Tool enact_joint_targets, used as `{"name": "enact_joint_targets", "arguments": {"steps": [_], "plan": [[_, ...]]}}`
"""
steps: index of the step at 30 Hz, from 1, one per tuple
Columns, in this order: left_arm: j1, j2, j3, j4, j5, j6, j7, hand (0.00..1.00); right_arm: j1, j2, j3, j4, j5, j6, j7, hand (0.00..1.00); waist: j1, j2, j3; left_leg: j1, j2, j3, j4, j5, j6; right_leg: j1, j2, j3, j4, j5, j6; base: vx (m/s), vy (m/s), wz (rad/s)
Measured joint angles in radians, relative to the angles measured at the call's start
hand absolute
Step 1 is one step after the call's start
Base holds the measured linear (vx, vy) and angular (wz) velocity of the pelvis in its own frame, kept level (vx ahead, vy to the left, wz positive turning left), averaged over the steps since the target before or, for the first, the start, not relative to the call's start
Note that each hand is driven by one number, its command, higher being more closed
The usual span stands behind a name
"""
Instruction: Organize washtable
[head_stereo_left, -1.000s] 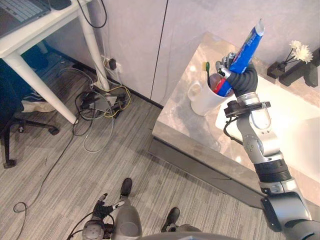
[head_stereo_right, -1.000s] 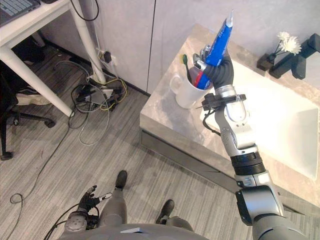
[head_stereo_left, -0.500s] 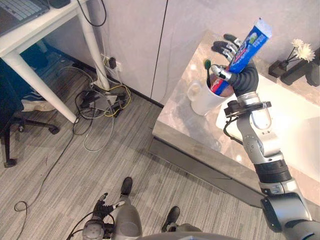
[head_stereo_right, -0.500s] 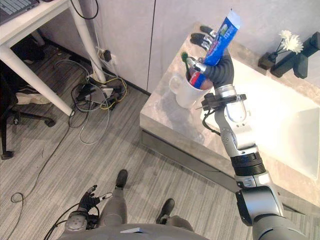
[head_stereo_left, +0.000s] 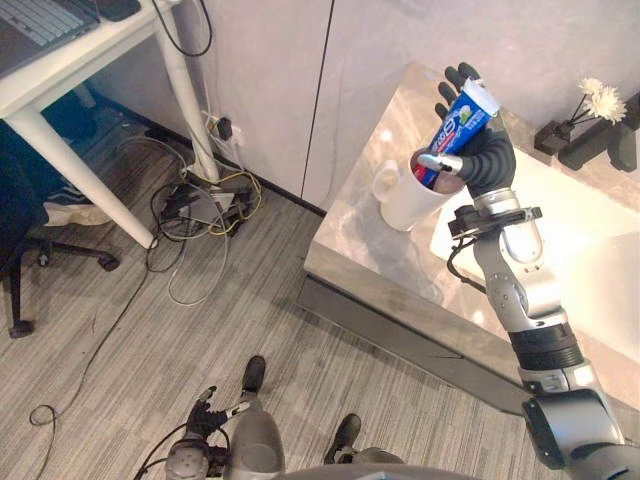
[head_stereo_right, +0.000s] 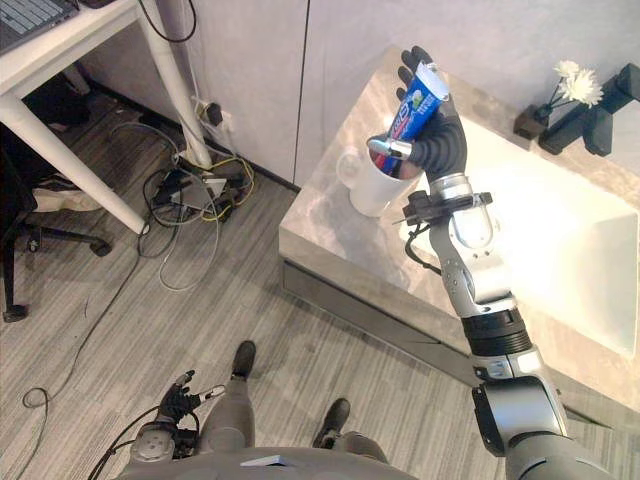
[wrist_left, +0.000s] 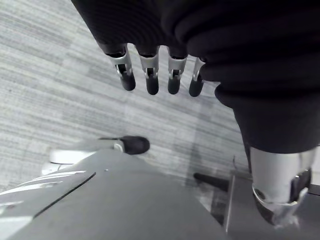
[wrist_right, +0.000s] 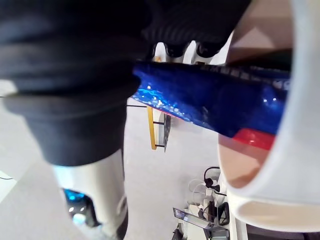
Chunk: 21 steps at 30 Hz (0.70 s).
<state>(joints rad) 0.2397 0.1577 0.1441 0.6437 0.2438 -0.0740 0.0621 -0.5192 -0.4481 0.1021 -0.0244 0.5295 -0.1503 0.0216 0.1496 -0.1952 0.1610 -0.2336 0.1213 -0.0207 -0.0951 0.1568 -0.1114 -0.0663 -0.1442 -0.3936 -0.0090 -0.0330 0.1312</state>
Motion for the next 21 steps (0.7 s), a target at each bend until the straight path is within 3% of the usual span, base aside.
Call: {"name": "enact_joint_targets", "arguments": {"steps": [10, 16, 21], "plan": [[0.000, 0.006, -0.020, 0.005, 0.007, 0.000, -0.012, 0.00, 0.017, 0.000, -0.046, -0.021, 0.000, 0.003, 0.006, 0.00, -0.004, 0.010, -0.001, 0.033, -0.002, 0.013, 0.001, 0.000, 0.000, 0.027, -0.004, 0.005, 0.000, 0.000, 0.000, 0.00, 0.000, 0.00], [-0.004, 0.005, -0.074, 0.075, 0.018, 0.000, -0.015, 0.00, 0.017, -0.006, -0.095, -0.106, 0.000, -0.003, 0.001, 0.00, -0.035, 0.070, -0.069, 0.066, 0.000, 0.024, 0.000, -0.001, 0.002, 0.053, -0.004, 0.016, -0.002, 0.001, 0.001, -0.01, 0.001, -0.05], [-0.009, 0.007, -0.106, 0.119, 0.047, 0.000, -0.010, 0.00, 0.050, -0.036, -0.184, -0.145, -0.001, -0.025, -0.006, 0.00, -0.058, 0.095, -0.120, 0.092, 0.003, 0.042, -0.009, -0.006, 0.005, 0.068, -0.003, 0.031, -0.009, 0.001, 0.002, -0.03, 0.006, -0.11]]}}
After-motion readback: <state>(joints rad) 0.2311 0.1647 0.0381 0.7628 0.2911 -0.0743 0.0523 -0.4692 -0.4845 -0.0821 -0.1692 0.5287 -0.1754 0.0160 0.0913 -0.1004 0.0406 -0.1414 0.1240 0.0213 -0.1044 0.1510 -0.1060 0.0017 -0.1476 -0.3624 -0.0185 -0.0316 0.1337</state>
